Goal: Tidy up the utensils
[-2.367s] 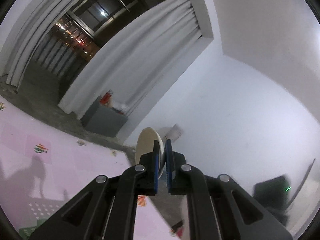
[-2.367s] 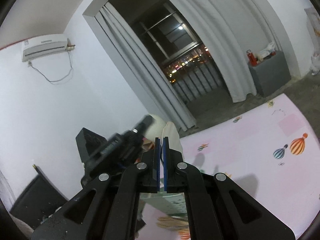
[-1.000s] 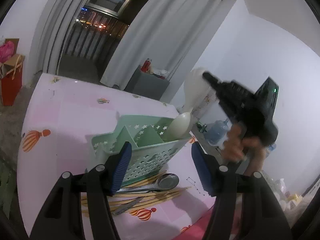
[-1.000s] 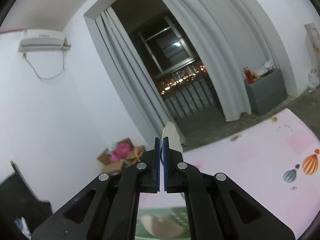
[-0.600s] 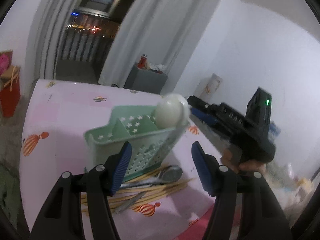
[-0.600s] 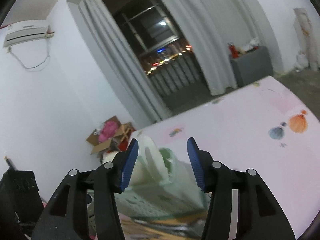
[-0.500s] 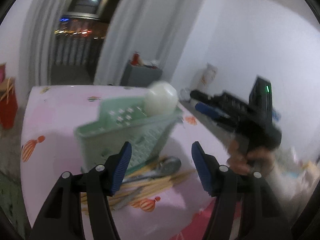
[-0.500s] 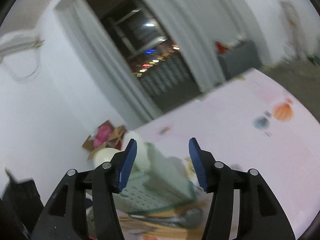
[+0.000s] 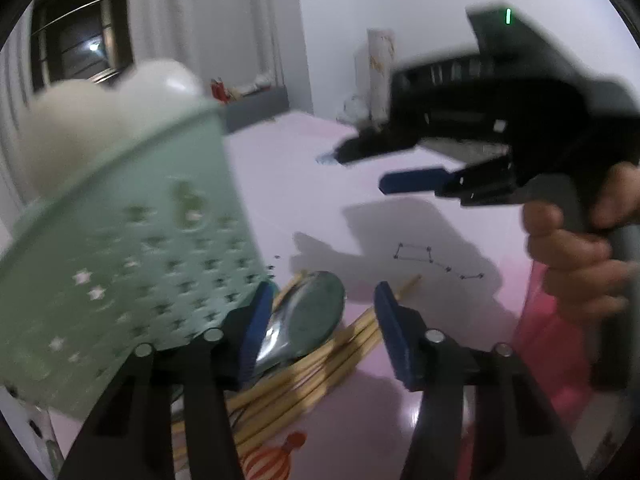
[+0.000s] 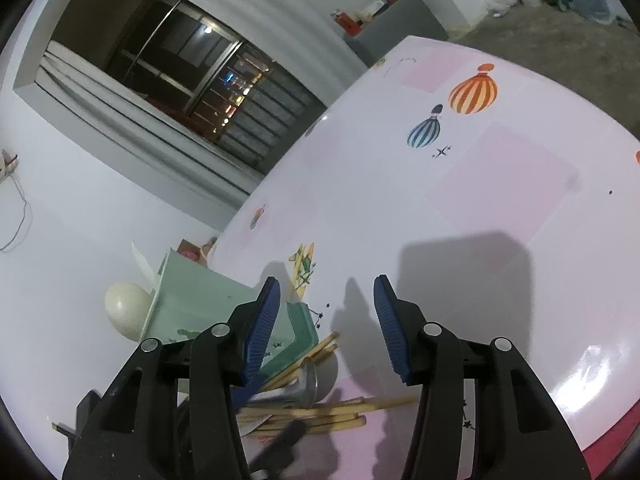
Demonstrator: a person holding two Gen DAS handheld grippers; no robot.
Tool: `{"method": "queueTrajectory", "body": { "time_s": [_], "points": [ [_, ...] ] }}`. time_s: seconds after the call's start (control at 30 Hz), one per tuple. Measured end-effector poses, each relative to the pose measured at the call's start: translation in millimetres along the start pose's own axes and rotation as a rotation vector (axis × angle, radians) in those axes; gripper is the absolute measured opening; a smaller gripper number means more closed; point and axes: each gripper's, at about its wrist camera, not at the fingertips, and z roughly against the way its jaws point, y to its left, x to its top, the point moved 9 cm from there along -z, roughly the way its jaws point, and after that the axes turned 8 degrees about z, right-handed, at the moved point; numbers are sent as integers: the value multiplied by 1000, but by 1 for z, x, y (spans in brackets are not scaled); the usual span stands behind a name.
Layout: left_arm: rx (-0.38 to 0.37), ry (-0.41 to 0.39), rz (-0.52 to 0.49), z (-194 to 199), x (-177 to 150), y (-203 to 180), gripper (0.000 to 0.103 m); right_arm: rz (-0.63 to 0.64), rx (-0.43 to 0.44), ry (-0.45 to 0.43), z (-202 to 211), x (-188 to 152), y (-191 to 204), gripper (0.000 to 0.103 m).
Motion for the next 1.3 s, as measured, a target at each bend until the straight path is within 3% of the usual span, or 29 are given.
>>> {"method": "queueTrajectory", "body": {
  "time_s": [0.07, 0.13, 0.3, 0.5, 0.63, 0.77, 0.83, 1.0, 1.07, 1.2, 1.3],
  "points": [
    [2, 40, -1, -17, -3, -2, 44, 1, 5, 11, -2, -4, -1, 48],
    [30, 60, -4, -26, -6, 0, 29, -5, 7, 17, -3, -5, -3, 48],
    [72, 5, 10, -16, 7, 12, 6, -34, 25, 35, -10, -1, -14, 48],
    [82, -98, 47, 21, 23, 31, 3, -14, 65, 86, -13, -10, -6, 48],
    [56, -137, 138, 50, 28, 53, 3, 4, 88, 137, -11, -21, 0, 48],
    [81, -185, 157, 76, 35, 67, 3, 26, 140, 245, -12, -44, 7, 44],
    [64, -195, 172, 83, 37, 73, 3, 71, 125, 299, -19, -54, 12, 44],
    [40, -230, 187, 91, 38, 70, 3, 87, 143, 351, -28, -67, 16, 42],
    [34, -240, 191, 96, 38, 70, 3, 92, 142, 370, -29, -70, 17, 38],
    [11, -251, 210, 108, 34, 77, 3, 85, 141, 416, -31, -82, 15, 8],
    [12, -267, 215, 113, 36, 72, 3, 79, 140, 419, -30, -85, 14, 3]
  ]
}}
